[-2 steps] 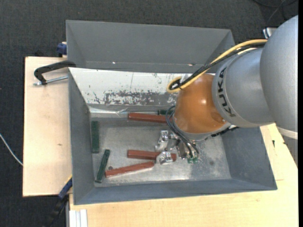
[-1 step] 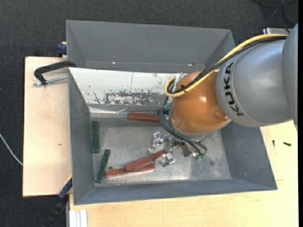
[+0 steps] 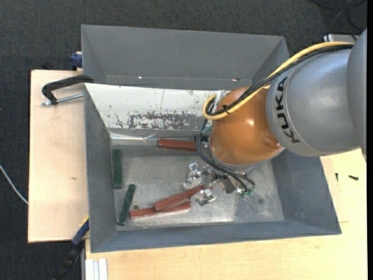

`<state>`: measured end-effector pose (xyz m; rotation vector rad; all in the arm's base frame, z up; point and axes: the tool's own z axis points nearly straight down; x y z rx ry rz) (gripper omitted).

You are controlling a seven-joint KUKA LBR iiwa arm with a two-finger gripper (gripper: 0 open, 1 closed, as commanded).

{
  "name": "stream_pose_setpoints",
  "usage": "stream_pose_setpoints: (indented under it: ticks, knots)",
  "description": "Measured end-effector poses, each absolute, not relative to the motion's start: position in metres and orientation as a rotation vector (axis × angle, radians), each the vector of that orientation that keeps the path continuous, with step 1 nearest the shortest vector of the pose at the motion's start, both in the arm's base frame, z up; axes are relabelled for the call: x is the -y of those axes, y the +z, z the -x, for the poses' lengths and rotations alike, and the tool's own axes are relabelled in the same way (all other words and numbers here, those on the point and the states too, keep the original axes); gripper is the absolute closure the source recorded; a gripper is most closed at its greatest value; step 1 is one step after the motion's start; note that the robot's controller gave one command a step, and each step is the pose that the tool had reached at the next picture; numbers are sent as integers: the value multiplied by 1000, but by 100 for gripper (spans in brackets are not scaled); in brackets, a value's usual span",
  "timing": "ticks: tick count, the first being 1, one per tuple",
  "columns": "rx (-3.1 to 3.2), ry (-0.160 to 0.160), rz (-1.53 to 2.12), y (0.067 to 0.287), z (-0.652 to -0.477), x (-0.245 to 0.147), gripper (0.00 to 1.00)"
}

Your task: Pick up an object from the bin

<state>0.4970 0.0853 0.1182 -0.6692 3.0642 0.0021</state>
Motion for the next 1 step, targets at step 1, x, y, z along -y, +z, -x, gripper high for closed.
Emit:
stream_pose_setpoints:
  ticks: [1]
  knots:
    - [-3069, 1, 646, 236, -505, -82, 100]
